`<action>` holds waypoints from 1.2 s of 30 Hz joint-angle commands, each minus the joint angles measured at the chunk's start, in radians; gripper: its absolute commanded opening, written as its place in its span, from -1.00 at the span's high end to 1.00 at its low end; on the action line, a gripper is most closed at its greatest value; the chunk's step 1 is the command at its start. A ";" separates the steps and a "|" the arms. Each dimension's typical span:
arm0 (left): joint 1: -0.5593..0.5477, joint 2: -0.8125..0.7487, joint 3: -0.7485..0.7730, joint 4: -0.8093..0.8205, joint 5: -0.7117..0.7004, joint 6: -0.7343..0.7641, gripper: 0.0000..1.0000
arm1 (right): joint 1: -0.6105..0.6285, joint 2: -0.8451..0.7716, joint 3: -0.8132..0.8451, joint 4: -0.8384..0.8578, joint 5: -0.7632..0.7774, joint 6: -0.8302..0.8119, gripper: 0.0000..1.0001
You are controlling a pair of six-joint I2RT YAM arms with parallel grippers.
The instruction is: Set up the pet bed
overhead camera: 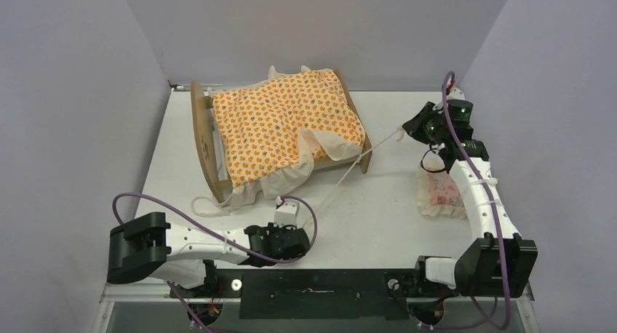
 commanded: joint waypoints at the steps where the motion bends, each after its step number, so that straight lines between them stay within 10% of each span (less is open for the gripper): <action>1: -0.022 0.077 -0.032 -0.021 0.056 -0.018 1.00 | -0.045 0.071 0.059 0.165 0.022 0.047 0.89; 18: -0.100 0.184 0.061 -0.005 0.038 0.020 1.00 | -0.053 0.084 -0.001 0.126 -0.062 0.031 0.75; 27: -0.076 -0.048 0.439 -0.383 -0.119 0.128 -0.44 | -0.005 -0.069 -0.063 -0.004 0.016 -0.020 0.01; 36: 0.173 -0.229 0.466 -0.612 -0.176 0.148 -0.59 | 0.396 -0.137 -0.139 0.084 0.229 -0.080 -0.04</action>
